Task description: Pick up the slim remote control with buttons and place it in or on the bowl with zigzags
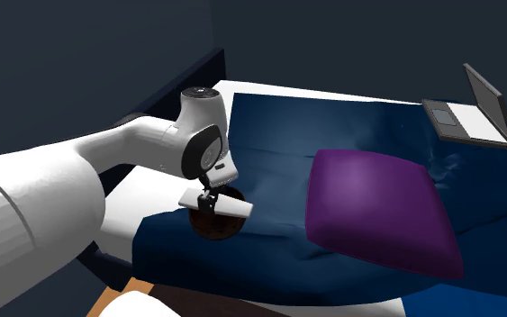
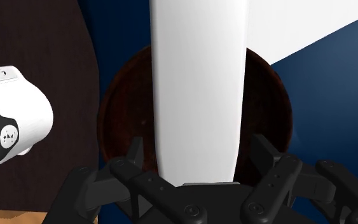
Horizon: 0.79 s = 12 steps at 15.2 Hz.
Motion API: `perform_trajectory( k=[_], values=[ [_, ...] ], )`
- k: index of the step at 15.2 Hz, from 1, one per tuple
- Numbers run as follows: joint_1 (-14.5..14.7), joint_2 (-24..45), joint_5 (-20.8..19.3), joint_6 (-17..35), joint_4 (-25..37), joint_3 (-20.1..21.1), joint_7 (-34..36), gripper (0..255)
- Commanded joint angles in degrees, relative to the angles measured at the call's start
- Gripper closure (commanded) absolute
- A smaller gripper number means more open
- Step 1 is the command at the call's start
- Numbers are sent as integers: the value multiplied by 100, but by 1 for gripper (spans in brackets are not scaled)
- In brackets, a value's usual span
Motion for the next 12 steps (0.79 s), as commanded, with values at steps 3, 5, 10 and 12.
perform_trajectory(
  k=[3, 5, 10, 12],
  values=[
    [-36, -147, -104, -632, 485, -128, 10, 0],
    [-46, -167, -129, -790, 622, -157, 14, 0],
    [-46, -167, -129, -790, 622, -157, 14, 0],
    [-46, -167, -129, -790, 622, -157, 14, 0]
  ],
)
